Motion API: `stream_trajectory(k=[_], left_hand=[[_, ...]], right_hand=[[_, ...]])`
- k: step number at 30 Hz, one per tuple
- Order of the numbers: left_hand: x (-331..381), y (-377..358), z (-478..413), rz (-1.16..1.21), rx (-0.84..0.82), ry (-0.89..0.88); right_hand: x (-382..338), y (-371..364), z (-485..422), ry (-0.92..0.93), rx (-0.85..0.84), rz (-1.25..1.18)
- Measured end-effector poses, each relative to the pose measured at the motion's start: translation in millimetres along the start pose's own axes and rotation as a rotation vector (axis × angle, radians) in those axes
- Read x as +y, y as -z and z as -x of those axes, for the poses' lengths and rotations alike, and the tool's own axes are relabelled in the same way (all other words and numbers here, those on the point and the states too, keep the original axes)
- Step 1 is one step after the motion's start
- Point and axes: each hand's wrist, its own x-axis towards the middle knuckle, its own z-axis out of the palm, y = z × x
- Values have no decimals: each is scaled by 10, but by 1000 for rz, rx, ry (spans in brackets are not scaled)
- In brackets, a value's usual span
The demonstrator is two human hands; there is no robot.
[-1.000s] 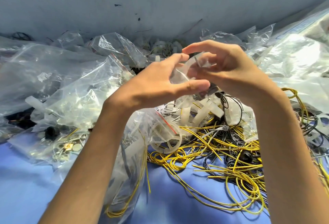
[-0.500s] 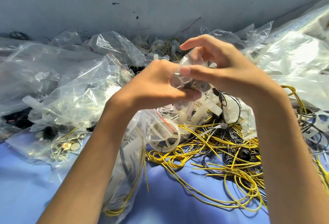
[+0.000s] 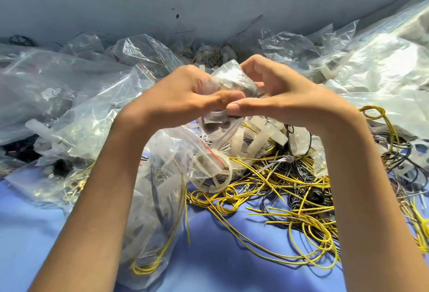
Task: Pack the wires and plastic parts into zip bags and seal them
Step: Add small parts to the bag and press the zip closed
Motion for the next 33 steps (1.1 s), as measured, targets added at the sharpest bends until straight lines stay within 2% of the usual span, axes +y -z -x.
stream_trajectory(k=[5,8,15,19,23,25,30,33], left_hand=[[-4,0,0,2,-7,26],[-22,-13,-14,9,2,63],[22,-29,26,112,-197,42],[-17,-60,4,92,-180,21],[-27,-41,10,148,-166,-41],[-32,-30,7,145,-136,-53],[-162,113,29,-78,-125,164],[-252,255,122,-323,-301,347]], right_hand=[[10,4,-36,9,79,-87],[11,17,-31,-3,89,0],[5,29,-6,-33,81,111],[-15,9,-8,-16,46,153],[27,10,-26,-26,-2,-99],[23,4,-26,-21,-49,-110],[58,-10,-25,-40,-48,48],[112,-7,-30,-103,25,30]])
